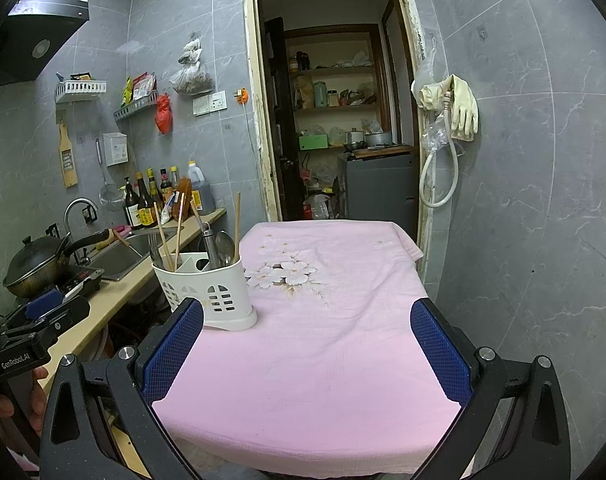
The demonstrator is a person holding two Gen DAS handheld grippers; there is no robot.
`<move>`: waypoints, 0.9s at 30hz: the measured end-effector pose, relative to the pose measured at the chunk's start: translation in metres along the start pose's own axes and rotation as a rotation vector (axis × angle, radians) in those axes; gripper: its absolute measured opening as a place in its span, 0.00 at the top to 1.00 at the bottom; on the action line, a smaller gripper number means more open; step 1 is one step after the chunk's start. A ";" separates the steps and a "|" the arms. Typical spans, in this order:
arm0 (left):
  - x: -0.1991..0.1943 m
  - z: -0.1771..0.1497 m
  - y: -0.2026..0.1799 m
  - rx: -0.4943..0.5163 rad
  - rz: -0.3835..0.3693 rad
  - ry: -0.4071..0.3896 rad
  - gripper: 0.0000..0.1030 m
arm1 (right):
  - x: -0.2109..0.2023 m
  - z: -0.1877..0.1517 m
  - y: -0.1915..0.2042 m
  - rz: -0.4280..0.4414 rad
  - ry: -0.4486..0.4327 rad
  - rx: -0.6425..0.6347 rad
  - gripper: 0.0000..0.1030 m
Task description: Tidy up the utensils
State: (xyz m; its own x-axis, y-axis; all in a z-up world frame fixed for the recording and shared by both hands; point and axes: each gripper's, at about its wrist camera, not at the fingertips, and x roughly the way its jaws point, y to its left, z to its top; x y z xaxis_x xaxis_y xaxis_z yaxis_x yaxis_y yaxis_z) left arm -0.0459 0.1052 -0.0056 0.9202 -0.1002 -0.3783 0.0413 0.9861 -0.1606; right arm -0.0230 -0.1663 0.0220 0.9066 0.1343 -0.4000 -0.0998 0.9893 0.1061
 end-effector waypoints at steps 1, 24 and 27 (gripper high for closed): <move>0.000 0.000 0.000 0.000 0.000 0.000 0.00 | -0.001 -0.001 0.001 0.001 0.001 0.000 0.01; 0.000 0.001 0.001 0.003 0.001 0.002 0.00 | 0.000 0.001 0.001 -0.001 0.000 0.001 0.01; 0.000 0.001 0.001 0.003 0.001 0.002 0.00 | 0.000 0.001 0.001 0.000 0.002 0.001 0.01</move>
State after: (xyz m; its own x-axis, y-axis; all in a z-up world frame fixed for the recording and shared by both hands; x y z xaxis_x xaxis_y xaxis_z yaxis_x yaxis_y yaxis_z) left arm -0.0454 0.1063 -0.0050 0.9197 -0.0996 -0.3799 0.0417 0.9866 -0.1578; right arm -0.0233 -0.1654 0.0228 0.9059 0.1345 -0.4016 -0.0996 0.9893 0.1067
